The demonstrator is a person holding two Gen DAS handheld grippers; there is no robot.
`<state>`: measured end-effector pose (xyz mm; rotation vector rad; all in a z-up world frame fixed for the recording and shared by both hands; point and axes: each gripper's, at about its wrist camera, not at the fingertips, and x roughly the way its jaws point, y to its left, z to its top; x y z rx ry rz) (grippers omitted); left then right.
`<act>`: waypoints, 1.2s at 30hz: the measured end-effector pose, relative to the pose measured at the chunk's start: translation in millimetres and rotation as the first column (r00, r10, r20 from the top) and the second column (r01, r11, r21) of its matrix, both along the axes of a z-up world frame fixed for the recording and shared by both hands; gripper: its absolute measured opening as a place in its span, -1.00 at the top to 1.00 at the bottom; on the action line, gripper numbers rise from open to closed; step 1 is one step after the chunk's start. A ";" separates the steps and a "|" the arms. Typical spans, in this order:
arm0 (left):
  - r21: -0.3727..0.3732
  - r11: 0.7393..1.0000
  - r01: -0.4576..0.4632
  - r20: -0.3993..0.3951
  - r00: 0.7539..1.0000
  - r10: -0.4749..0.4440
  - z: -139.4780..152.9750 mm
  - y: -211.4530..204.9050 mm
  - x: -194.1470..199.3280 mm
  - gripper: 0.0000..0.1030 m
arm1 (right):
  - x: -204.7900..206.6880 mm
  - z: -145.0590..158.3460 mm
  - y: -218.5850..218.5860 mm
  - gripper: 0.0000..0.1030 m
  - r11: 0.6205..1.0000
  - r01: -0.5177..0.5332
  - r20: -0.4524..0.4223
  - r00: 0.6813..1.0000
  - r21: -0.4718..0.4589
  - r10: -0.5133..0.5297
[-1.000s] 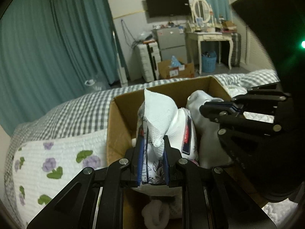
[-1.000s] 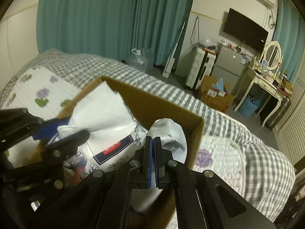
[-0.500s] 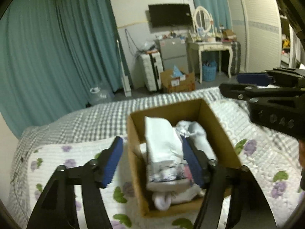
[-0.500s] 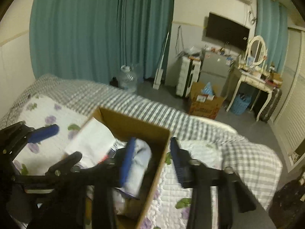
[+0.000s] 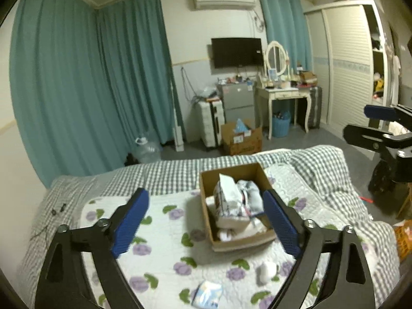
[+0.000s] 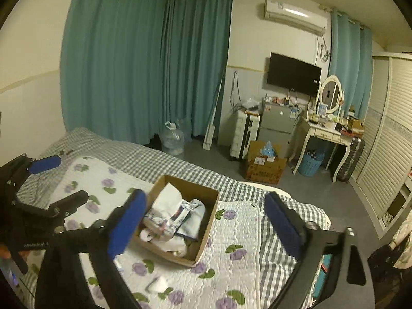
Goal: Organize soft objects
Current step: 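Move both tools back to the last items on the bed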
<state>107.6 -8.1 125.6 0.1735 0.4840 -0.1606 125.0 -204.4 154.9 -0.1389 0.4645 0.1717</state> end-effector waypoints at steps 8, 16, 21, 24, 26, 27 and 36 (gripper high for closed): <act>-0.021 1.000 0.004 -0.006 1.000 -0.004 -27.1 12.0 -31.7 -1.00 | -47.7 -18.5 17.7 -1.00 0.999 -0.048 -0.021 0.999 -0.026 0.047; -0.046 0.995 -0.091 -0.098 0.991 0.086 -108.5 26.7 -16.0 -1.00 | -35.3 -103.9 41.2 -1.00 0.996 -0.076 -0.116 0.991 -0.049 0.070; -0.060 0.987 -0.151 -0.181 0.974 0.138 -164.7 35.5 -1.0 -1.00 | -10.0 -161.8 49.2 -1.00 0.996 -0.064 -0.184 0.982 -0.060 0.052; -0.062 0.984 -0.167 -0.243 0.959 0.147 -197.4 39.5 10.8 -1.00 | 5.6 -193.3 52.4 -1.00 0.996 -0.057 -0.231 0.972 -0.070 0.040; -0.067 0.982 -0.177 -0.293 0.944 0.151 -216.9 41.5 16.0 -1.00 | 14.1 -212.1 53.3 -1.00 0.995 -0.051 -0.248 0.968 -0.082 0.029; -0.069 0.982 -0.175 -0.326 0.934 0.143 -227.5 42.0 18.0 -1.00 | 17.1 -220.5 53.3 -1.00 0.995 -0.047 -0.254 0.967 -0.083 0.024; -0.032 0.989 -0.145 -0.458 0.881 0.114 -265.4 32.9 23.0 -0.97 | 32.3 -290.0 42.0 -1.00 1.000 -0.021 -0.381 0.924 -0.021 0.011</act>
